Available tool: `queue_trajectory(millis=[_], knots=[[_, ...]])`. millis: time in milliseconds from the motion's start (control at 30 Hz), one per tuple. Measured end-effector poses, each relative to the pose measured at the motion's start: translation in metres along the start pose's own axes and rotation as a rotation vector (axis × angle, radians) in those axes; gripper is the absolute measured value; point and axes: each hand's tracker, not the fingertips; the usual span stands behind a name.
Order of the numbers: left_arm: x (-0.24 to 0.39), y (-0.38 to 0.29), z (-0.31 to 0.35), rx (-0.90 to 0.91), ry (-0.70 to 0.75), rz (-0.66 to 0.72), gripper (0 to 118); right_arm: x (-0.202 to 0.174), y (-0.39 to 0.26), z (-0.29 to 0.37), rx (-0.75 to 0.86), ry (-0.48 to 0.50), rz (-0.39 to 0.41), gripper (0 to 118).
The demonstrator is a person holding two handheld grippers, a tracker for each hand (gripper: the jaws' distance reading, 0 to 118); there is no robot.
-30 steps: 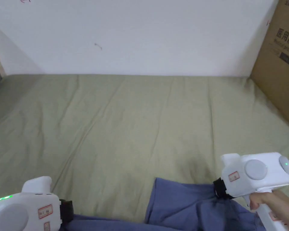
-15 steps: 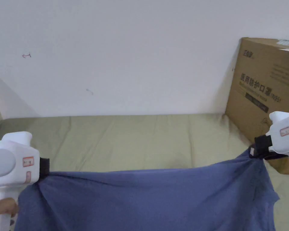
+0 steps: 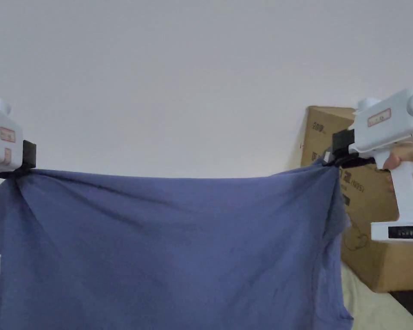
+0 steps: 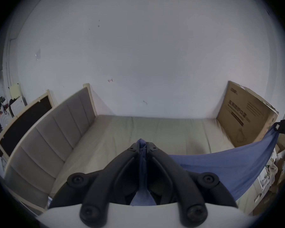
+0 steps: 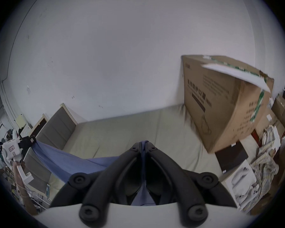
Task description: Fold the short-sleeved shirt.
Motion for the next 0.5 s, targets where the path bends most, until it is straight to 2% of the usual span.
queue_trajectory(millis=[167,333,400,500], knots=[[-0.008,0.055,-0.017,0.043,0.034,0.006,6,-0.023,0.057,-0.004,0.091,0.021,-0.043,3],[-0.01,0.098,-0.029,0.121,0.055,-0.009,6,-0.045,0.113,-0.003,0.141,-0.008,-0.036,3],[-0.009,0.114,-0.031,0.177,0.076,-0.042,6,-0.051,0.128,0.003,0.185,0.02,-0.04,3],[-0.006,0.119,-0.03,0.194,0.068,-0.036,6,-0.059,0.142,0.007,0.201,-0.011,-0.02,3]])
